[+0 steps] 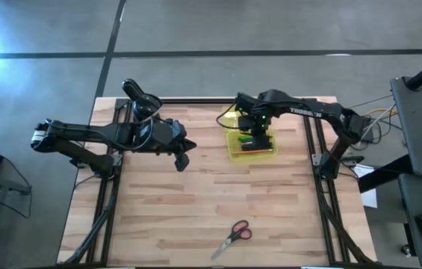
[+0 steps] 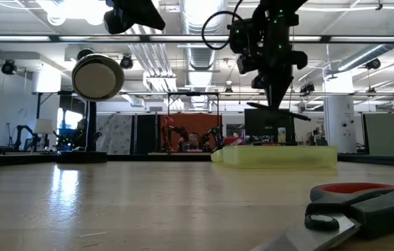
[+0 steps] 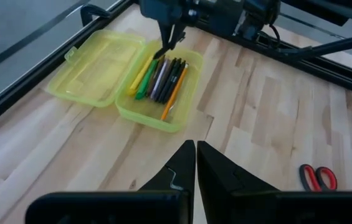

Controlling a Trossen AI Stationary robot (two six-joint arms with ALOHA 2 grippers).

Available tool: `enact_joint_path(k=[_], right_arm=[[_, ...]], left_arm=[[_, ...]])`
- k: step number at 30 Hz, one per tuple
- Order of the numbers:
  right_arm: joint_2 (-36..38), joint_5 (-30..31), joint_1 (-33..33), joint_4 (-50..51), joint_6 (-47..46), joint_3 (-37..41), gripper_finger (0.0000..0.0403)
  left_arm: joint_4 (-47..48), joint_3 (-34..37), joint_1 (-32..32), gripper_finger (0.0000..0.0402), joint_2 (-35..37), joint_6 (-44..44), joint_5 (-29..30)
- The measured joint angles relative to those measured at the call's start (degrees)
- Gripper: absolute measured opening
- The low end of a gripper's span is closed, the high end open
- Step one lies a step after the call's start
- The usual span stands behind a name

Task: Pick & place school supplies into a supply box
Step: Put the black pen into the supply box

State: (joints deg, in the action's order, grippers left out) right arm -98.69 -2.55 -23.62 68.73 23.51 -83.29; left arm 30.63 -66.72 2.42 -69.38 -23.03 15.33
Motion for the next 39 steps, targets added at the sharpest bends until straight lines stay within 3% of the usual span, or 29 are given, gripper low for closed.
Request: enact_joint_path(k=[19,39], right_arm=[[-3.00,-0.24,-2.73,-10.18,4.38,8.93,0.0018],[-3.91,-2.43,-2.65,-11.11,6.51,13.24,0.0018]], left_arm=[[3.93,0.00,0.22,0.0000,0.00,-2.62,0.90],[4.28,0.00,0.31,0.0000,0.09,-2.58,0.87]])
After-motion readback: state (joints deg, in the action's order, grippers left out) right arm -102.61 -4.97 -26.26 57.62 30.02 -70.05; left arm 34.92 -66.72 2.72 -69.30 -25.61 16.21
